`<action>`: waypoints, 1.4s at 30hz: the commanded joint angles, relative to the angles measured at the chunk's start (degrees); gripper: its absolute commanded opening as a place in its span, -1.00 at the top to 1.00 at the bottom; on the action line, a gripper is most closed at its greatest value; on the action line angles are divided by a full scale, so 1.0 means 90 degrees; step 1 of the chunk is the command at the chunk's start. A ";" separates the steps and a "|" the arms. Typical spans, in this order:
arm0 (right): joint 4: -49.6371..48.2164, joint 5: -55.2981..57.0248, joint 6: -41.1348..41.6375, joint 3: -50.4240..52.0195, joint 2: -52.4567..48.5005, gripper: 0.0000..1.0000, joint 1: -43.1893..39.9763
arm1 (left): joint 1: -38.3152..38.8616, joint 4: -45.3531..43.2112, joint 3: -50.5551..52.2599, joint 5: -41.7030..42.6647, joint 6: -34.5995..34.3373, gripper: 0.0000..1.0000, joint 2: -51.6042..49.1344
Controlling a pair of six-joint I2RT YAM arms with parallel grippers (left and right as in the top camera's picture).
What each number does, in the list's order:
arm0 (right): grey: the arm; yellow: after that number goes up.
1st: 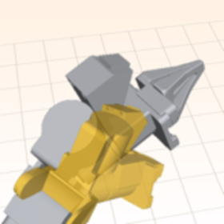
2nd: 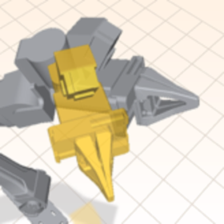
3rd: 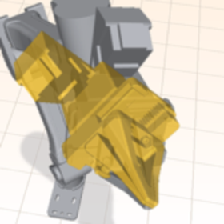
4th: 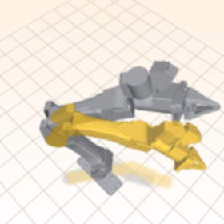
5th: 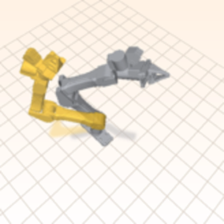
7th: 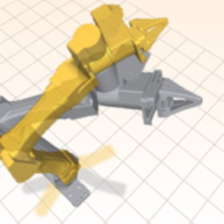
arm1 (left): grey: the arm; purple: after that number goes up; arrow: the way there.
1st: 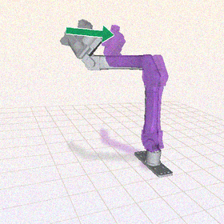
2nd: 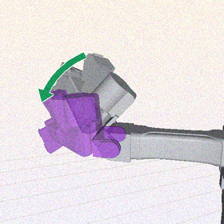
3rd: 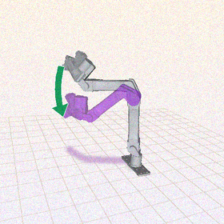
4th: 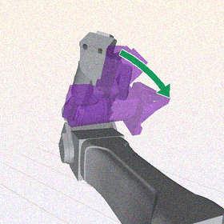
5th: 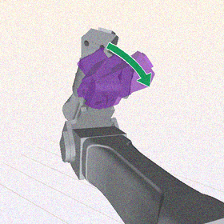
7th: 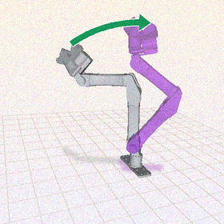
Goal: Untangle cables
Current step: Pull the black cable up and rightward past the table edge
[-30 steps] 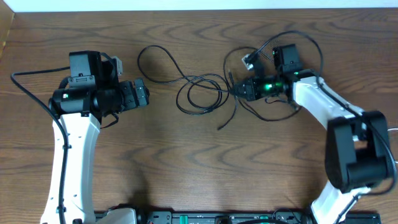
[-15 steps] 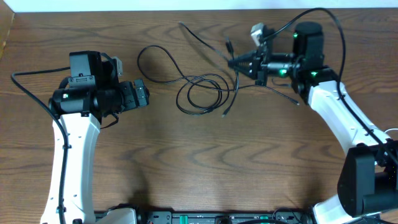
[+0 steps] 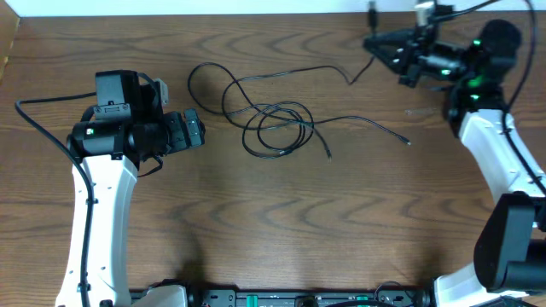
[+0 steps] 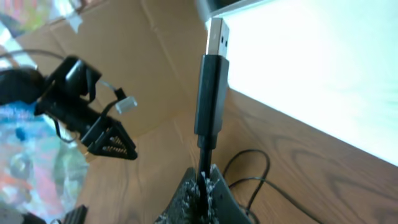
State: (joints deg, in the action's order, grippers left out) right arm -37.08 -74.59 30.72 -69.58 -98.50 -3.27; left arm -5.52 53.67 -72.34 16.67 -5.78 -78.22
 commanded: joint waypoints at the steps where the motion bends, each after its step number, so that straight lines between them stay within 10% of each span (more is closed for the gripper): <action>1: -0.0216 -0.0163 0.0947 -0.0022 0.0158 0.98 -0.0471 | -0.0022 0.0044 0.0027 0.0078 0.0015 -0.99 0.0095; 19: -0.1362 -0.0537 0.3774 -0.0114 0.0165 0.97 -0.4918 | -0.0022 0.0087 0.0027 0.0078 0.0017 -0.99 0.0095; 42: -0.0301 -0.0512 0.4260 -0.0138 0.0172 0.97 -0.5187 | -0.0022 -0.0007 0.0027 0.0104 -0.0061 -1.00 0.0095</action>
State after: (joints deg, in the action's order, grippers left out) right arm -39.90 -79.90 68.29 -69.73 -98.50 -51.31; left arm -5.52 53.74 -72.34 16.69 -5.78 -78.22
